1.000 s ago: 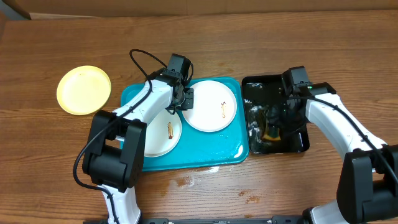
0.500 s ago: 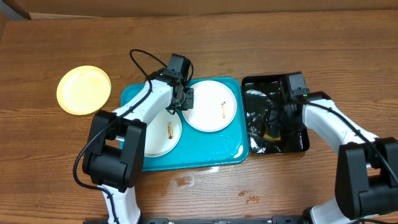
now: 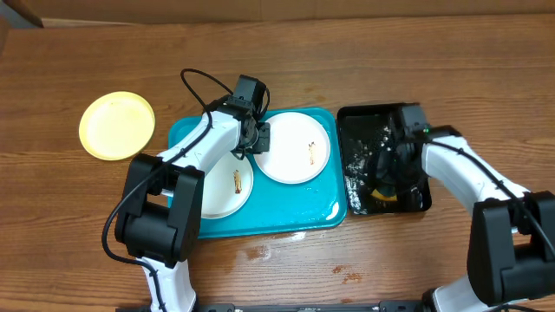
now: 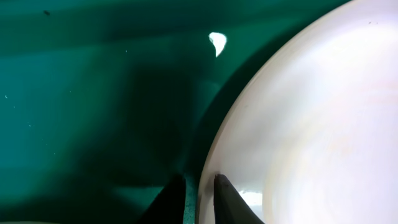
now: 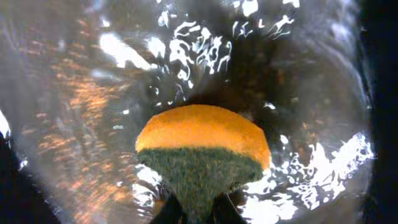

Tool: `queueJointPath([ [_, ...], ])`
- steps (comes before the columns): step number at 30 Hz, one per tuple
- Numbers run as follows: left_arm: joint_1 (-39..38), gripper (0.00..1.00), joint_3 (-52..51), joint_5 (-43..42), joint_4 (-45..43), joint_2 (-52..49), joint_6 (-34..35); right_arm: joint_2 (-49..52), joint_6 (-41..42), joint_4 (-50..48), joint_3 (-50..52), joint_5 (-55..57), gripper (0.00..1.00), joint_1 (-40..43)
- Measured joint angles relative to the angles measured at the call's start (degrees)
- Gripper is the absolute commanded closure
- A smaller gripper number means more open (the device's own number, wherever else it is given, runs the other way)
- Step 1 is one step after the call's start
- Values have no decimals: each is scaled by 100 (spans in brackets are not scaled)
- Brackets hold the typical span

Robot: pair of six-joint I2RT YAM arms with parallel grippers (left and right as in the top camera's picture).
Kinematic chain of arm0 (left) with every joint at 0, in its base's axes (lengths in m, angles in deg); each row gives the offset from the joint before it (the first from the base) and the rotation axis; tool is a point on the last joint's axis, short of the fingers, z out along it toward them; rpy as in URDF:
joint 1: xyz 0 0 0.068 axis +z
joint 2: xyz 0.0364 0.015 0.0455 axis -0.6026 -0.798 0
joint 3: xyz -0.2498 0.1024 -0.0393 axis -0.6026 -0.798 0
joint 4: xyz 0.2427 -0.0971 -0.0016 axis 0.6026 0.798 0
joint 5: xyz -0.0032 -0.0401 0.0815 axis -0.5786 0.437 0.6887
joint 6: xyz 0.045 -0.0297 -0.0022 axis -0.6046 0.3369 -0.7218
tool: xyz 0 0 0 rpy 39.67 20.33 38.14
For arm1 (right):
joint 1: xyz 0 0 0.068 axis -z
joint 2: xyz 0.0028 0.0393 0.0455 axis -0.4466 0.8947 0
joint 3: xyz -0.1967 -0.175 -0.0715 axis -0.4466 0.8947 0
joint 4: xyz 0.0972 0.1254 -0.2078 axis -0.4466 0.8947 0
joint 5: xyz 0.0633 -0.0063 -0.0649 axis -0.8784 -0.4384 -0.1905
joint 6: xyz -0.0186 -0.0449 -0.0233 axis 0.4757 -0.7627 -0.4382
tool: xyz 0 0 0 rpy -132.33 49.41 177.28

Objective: Clean dirty plates on tray and stack at the side
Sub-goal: 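Dip and rub the sponge in the black tray's water with right gripper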

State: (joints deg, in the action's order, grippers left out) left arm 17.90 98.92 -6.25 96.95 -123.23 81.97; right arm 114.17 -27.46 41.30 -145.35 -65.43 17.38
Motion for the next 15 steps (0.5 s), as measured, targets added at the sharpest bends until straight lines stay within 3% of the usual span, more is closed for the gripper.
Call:
queueJointPath([
  [4,0,96,0,2,0,0,22,-278,0,741,-649,-2,96,2],
  [15,0,96,0,-26,-59,0,127,-518,116,275,-699,-9,96,0],
])
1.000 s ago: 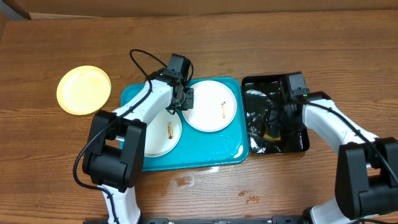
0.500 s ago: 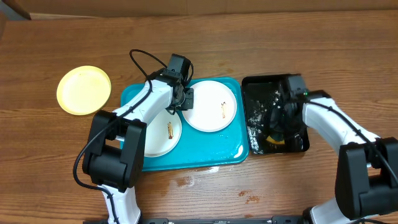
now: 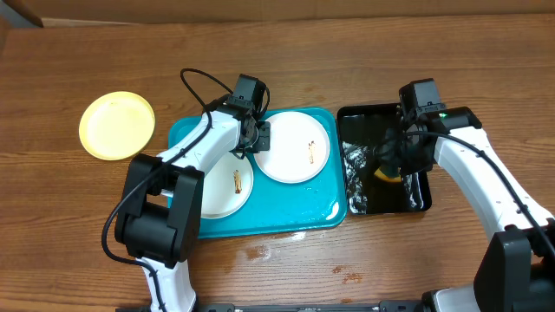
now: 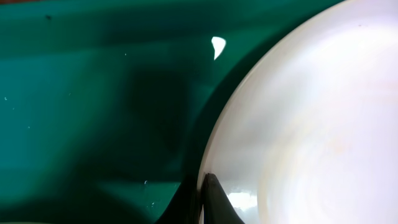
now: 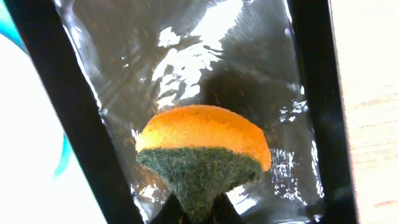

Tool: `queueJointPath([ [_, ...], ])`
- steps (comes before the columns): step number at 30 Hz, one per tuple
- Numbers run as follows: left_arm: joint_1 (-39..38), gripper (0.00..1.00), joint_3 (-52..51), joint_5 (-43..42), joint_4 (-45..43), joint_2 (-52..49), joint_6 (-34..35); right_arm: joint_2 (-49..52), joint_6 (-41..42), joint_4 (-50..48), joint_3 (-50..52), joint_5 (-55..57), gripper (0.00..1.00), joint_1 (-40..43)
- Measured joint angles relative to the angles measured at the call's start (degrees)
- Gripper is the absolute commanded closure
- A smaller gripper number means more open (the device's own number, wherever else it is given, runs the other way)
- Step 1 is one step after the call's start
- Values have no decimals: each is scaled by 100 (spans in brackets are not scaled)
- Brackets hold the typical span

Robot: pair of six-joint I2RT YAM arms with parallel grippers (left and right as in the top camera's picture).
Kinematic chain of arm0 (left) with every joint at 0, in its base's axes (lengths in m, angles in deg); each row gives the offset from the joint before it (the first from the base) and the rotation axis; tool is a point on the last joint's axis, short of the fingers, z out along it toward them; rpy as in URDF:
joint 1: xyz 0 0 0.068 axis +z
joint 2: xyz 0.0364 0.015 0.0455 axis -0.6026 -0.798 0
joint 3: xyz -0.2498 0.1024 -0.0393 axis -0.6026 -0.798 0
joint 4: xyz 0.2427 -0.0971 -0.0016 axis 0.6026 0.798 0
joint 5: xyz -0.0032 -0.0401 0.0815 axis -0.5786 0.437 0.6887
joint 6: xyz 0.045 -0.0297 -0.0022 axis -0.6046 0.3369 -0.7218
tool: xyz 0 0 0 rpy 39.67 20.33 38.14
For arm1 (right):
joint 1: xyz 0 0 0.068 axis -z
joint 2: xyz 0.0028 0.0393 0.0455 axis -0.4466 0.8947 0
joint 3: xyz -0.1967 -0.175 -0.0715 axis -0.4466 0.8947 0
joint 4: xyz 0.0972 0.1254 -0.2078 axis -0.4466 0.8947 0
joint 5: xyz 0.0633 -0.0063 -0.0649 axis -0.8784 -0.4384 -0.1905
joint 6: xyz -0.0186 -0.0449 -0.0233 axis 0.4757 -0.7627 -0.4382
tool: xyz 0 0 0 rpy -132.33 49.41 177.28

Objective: Clean dirty plates on tray and stack at the side
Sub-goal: 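Dip and rub the sponge in the black tray's water with right gripper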

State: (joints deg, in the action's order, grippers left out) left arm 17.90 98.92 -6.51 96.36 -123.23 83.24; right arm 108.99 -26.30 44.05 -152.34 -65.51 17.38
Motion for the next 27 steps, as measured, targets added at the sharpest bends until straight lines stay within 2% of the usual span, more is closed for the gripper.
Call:
queueJointPath([
  [10,0,95,0,-39,-2,0,566,9,170,-275,0,103,96,-17],
  [11,0,89,0,-46,0,0,597,11,181,-286,0,118,96,-22],
  [12,0,76,0,-46,0,0,625,13,188,-275,0,142,96,-26],
  [13,0,70,0,-42,0,0,640,13,199,-275,0,140,96,-26],
  [14,0,70,0,-39,2,0,667,13,205,-282,0,142,96,-26],
  [17,0,73,-2,-42,0,0,750,15,221,-297,0,101,96,-28],
  [19,0,81,-4,-42,2,0,787,22,92,-348,0,0,96,-42],
  [21,0,95,-4,-44,2,0,811,24,-22,-337,0,-17,96,-101],
  [22,0,96,-4,-50,4,0,828,24,-79,-330,0,-11,96,-142],
  [26,0,94,-4,-304,31,0,789,33,-179,-236,0,79,96,-232],
  [27,0,79,-4,-352,31,0,789,39,-188,-232,0,87,96,-234],
])
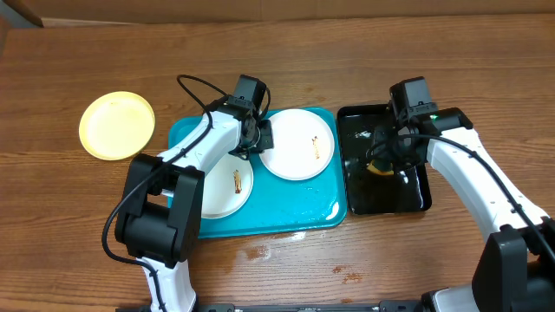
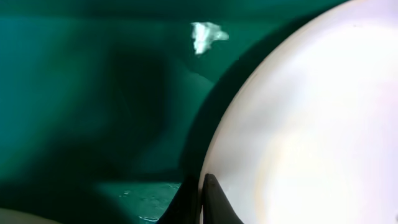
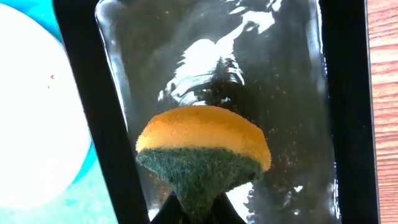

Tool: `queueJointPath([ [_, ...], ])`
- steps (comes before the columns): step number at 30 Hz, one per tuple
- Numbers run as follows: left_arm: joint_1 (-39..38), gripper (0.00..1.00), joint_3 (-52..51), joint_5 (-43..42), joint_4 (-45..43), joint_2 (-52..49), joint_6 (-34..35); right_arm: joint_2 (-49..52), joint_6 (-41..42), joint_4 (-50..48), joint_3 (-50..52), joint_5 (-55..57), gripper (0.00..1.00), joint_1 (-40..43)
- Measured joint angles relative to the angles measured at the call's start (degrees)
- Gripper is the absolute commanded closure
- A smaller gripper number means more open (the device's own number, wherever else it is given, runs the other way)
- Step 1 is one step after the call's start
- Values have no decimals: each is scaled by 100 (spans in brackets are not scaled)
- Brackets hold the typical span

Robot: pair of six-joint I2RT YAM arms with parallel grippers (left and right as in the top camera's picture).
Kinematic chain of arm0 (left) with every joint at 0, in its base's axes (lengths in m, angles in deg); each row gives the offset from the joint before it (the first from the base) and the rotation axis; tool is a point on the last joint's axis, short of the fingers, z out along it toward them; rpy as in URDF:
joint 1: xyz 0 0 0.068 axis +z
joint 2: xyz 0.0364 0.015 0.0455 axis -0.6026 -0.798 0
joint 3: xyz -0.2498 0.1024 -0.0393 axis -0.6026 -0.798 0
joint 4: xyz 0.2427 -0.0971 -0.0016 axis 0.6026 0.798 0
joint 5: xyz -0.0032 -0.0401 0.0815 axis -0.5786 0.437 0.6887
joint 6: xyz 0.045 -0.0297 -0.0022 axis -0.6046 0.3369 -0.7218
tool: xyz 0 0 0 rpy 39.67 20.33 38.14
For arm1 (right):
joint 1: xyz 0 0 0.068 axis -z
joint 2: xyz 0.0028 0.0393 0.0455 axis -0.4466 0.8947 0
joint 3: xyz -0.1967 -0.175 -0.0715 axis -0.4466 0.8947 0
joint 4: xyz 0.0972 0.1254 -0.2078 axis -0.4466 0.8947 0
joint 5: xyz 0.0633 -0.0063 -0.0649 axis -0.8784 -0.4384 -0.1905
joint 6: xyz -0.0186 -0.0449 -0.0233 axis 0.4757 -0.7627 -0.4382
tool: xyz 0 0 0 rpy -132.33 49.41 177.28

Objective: Clean dirty plates on tray and stack at the side
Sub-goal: 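Dip and rub the sponge in the black tray's water with right gripper, then carry the wet sponge with the right gripper onto the right white plate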

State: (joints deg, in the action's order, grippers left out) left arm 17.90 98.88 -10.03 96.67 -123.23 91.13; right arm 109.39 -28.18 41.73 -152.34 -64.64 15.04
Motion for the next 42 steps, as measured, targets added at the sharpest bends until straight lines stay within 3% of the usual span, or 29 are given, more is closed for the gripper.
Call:
queueJointPath([
  [2,0,69,0,-24,-4,0,-13,11,-26,7,0,11,96,-2],
  [5,4,66,0,-24,-9,0,26,22,-50,57,0,11,96,-2],
  [15,4,66,0,-46,-11,0,33,61,-87,33,4,271,96,-2],
  [22,4,95,0,-111,63,0,129,63,-175,-350,11,-264,96,-2],
  [31,0,94,0,-254,118,0,138,70,-232,-1755,31,-1506,96,-129],
  [42,0,90,0,-254,164,0,140,481,-699,-3220,31,-378,96,-1504],
])
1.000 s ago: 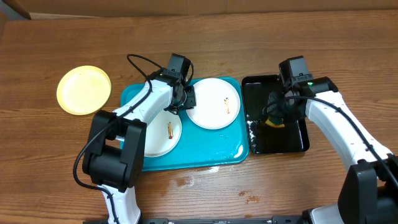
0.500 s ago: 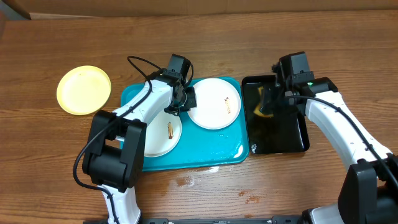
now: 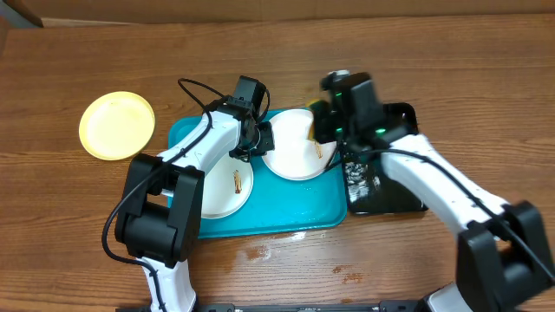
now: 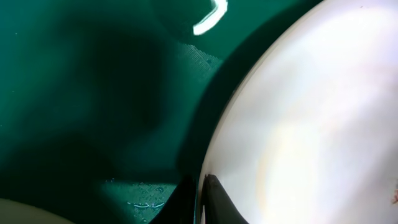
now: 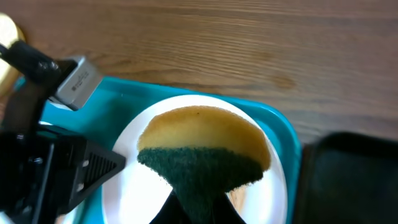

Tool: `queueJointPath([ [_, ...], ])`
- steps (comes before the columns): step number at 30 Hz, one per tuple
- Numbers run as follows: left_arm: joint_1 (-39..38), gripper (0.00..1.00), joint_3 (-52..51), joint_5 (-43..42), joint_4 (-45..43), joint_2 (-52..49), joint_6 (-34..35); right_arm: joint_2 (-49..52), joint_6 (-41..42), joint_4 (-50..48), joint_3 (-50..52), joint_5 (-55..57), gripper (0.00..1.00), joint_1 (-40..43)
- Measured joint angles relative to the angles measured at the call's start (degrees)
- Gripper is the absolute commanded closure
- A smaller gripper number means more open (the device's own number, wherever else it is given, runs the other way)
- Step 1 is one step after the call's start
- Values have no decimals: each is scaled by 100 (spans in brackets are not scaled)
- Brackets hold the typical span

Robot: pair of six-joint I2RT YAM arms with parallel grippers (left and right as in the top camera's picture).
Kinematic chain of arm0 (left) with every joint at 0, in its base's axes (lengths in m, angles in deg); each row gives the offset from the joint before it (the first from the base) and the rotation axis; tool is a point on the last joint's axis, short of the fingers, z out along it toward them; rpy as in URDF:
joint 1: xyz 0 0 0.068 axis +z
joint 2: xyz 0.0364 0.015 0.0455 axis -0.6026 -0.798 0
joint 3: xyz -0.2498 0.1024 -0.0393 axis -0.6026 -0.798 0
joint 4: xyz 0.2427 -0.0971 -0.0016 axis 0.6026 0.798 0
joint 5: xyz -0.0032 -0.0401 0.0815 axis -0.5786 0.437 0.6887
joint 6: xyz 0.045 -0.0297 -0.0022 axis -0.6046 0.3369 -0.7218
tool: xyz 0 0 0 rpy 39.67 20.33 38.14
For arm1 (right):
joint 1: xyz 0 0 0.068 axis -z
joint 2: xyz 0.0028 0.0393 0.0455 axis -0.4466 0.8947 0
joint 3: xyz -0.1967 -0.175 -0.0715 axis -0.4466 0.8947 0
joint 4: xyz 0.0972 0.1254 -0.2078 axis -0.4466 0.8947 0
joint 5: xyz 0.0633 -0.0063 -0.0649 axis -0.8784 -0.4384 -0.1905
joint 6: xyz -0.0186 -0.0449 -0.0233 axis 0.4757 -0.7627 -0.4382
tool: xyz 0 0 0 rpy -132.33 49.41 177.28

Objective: Clean dirty plates on tray and stack at the side
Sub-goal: 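Carry the wet sponge with the right gripper onto the right white plate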

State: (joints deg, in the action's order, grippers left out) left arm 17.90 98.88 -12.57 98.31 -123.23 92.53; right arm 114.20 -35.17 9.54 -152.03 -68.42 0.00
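Two white plates lie on the teal tray (image 3: 295,215), each with a brown smear. My left gripper (image 4: 200,186) is shut on the left rim of the far plate (image 3: 290,158), which fills the right half of the left wrist view as plate (image 4: 311,124). The near plate (image 3: 227,192) lies at the tray's left. My right gripper (image 5: 199,208) is shut on the yellow-and-green sponge (image 5: 202,149), held just above the far plate's back right part, sponge (image 3: 317,111). A yellow plate (image 3: 117,126) sits on the table left of the tray.
The black water basin (image 3: 392,198) stands right of the tray, partly under my right arm. Drops of water lie on the tray's front and on the wooden table (image 3: 286,251) before it.
My right gripper has moved left with the sponge, from over the black basin to above the far white plate. The left gripper stays shut on that plate's rim.
The sponge was down in the basin's water while my left gripper stood open around the far plate's rim. Then the sponge was held above the basin and the left gripper was shut on the rim. Now the sponge is over the plate.
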Motion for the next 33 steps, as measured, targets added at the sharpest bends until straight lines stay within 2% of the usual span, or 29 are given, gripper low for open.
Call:
queueJointPath([
  [8,0,90,0,0,-2,0,0,866,-660,-1012,2,581,96,-243],
  [15,0,91,0,0,-4,0,0,1034,-1045,-1491,2,955,96,-245],
  [33,0,92,0,0,-9,0,0,1672,-1180,-1613,2,1093,96,-238],
])
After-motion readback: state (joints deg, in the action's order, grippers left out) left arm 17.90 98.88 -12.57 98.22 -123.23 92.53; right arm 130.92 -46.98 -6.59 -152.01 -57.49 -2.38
